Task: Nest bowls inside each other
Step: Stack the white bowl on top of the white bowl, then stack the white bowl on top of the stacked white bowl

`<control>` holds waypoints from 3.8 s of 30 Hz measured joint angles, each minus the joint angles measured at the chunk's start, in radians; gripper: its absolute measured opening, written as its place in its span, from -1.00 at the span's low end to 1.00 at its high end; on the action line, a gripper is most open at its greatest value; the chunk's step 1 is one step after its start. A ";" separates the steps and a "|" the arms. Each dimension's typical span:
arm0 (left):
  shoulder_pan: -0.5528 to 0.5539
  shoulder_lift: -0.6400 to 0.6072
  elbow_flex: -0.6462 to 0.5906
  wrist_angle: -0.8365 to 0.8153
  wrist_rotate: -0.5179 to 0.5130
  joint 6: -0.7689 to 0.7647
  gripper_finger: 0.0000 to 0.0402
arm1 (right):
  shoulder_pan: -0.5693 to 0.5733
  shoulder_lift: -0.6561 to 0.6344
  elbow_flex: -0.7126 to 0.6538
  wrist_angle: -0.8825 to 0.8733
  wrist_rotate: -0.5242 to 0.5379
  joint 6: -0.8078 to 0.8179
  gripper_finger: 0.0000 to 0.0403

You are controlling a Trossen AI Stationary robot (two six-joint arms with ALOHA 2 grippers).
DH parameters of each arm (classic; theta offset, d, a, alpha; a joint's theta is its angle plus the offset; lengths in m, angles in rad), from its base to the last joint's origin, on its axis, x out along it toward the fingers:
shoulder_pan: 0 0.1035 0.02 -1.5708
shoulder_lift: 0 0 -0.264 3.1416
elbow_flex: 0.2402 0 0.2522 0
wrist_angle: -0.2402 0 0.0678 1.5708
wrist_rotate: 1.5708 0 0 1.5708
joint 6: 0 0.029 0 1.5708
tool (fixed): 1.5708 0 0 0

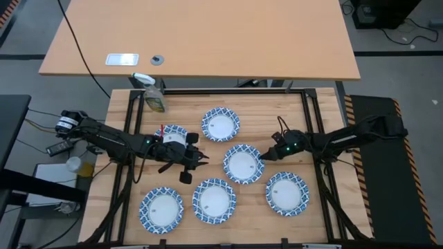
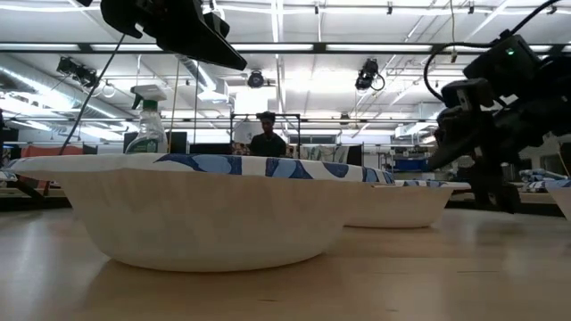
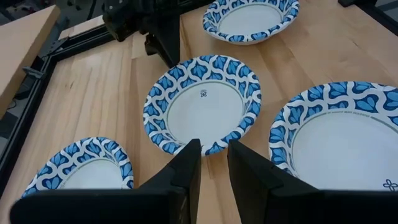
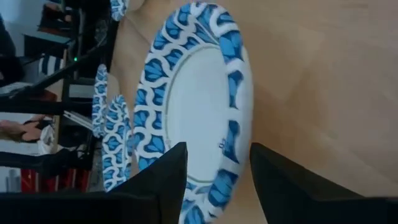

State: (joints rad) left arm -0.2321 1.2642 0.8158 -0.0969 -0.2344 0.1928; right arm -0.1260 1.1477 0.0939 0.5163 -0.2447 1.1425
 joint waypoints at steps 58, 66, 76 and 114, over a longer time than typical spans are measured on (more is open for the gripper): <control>0.000 0.000 0.000 -0.004 0.000 -0.016 -0.58 | -0.168 0.035 0.659 -1.161 -0.716 -0.652 -0.90; 0.000 0.000 0.000 -0.003 0.000 -0.015 -0.58 | -0.089 0.035 0.665 -1.532 -0.721 -0.788 -0.88; 0.000 0.000 0.000 0.027 0.000 -0.015 -0.58 | -0.085 0.035 0.664 -1.679 -0.499 -0.923 -0.88; 0.000 0.000 0.000 0.047 0.000 0.029 -0.58 | -0.050 0.037 0.740 -1.715 -0.270 -0.802 -0.27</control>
State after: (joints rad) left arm -0.2321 1.2640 0.8162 -0.0494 -0.2341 0.2222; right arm -0.1764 1.1847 0.8338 -1.1985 -0.5142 0.3401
